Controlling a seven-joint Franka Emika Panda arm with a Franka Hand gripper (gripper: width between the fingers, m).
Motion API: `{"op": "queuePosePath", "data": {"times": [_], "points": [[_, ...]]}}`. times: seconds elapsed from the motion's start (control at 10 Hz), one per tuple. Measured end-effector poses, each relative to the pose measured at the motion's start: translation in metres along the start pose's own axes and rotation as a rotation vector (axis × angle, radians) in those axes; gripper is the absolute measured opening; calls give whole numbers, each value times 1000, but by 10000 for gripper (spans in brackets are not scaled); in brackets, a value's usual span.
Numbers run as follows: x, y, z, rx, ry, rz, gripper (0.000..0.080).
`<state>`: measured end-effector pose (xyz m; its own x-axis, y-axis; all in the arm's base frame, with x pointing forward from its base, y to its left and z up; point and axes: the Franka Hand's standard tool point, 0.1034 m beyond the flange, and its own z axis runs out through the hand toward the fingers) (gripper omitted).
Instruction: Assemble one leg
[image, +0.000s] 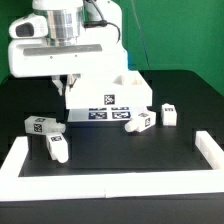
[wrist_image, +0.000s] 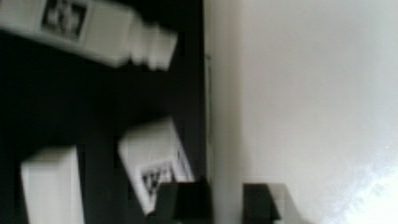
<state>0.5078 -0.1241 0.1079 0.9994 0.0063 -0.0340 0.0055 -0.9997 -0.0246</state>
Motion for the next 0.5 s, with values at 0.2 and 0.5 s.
{"op": "queuePosePath", "data": {"times": [0.2,0.5], "points": [[-3,-1,4,3,-6,-4,54],[-3,-1,5,3,-8,-4,54]]}}
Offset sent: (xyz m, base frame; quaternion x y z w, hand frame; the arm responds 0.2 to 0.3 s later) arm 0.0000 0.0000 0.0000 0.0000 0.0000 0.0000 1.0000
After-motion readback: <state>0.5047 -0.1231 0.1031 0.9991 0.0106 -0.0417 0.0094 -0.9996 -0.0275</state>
